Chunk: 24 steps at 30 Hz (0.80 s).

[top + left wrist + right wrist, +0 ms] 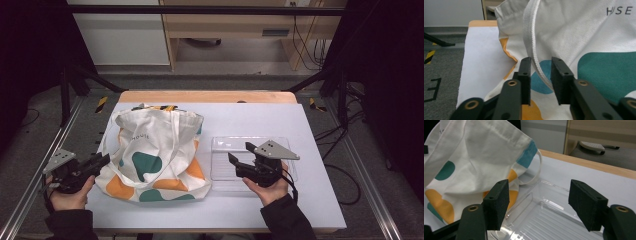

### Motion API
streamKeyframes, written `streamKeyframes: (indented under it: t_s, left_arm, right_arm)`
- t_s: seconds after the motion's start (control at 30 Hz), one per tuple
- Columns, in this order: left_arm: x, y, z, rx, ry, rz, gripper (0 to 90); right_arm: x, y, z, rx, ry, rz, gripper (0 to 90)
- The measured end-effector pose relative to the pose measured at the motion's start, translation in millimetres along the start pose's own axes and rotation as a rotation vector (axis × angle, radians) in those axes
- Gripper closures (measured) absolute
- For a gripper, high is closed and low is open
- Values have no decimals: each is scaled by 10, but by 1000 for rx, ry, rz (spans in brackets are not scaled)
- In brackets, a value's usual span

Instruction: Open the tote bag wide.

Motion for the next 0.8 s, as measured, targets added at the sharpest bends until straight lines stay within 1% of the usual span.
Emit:
streamKeyframes:
  t_s: [0.03, 0.07, 0.1, 0.13, 0.17, 0.2, 0.23, 0.27, 0.3, 0.43, 0.47, 0.5, 0.53, 0.57, 0.6, 0.63, 0.67, 0.73, 0.77, 0.8]
  left_arm:
    - [-11, 13, 9, 5, -8, 9, 752]
    - [-16, 24, 14, 5, -11, 15, 781]
    - [-21, 37, 20, 5, -13, 18, 781]
    - [-24, 44, 22, 8, -17, 22, 814]
    - [-25, 50, 24, 7, -16, 26, 814]
    - [-29, 59, 26, 6, -18, 27, 826]
    - [-31, 62, 26, 6, -18, 27, 841]
    - [-34, 69, 27, 1, -19, 28, 861]
    - [-43, 75, 29, -2, -23, 27, 867]
    - [-54, 78, 33, 1, -27, 31, 874]
    - [-57, 78, 35, 3, -27, 32, 874]
    - [-65, 84, 37, 3, -30, 36, 875]
    - [-65, 84, 37, 3, -30, 36, 875]
    - [-71, 87, 38, 3, -33, 37, 875]
    - [-82, 94, 38, 2, -34, 39, 875]
    - [-82, 94, 38, 2, -34, 39, 875]
    - [-89, 96, 38, 2, -37, 40, 875]
    - [-107, 88, 34, 4, -40, 38, 875]
    - [-107, 88, 34, 4, -40, 38, 875]
    - [-120, 83, 36, 4, -44, 38, 874]
  right_arm:
    - [8, -23, 15, 6, -1, -1, 342]
    - [44, -104, 64, 26, 1, -2, 348]
    - [44, -104, 64, 26, 1, -2, 348]
    - [86, -186, 107, 45, 4, -6, 353]
    - [86, -186, 107, 45, 4, -6, 353]
    - [102, -219, 119, 52, 5, -5, 356]
    - [133, -271, 144, 62, 11, -9, 363]
    - [173, -362, 184, 85, 16, -5, 371]
    - [185, -394, 199, 93, 16, -6, 375]
    - [237, -569, 289, 132, 14, -15, 382]
    - [237, -569, 289, 132, 14, -15, 382]
    - [276, -661, 336, 152, 20, -16, 381]
    - [289, -692, 351, 158, 20, -13, 381]
    - [289, -692, 351, 158, 20, -13, 381]
    - [333, -781, 393, 176, 27, -12, 378]
    - [333, -781, 393, 176, 27, -12, 378]
    - [363, -847, 426, 190, 32, -13, 371]
    - [387, -922, 464, 204, 37, -15, 365]
    - [387, -922, 464, 204, 37, -15, 365]
    - [405, -1002, 504, 215, 39, -16, 356]
Point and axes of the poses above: each handheld gripper's, and its own axes: z roughly forward along the jaws, x roughly out of its top, y roughly to its right, the point moved 9 cm from there along z, roughly forward along the jaws, and after that the axes turned 2 degrees about z, right-handed, at the moved point
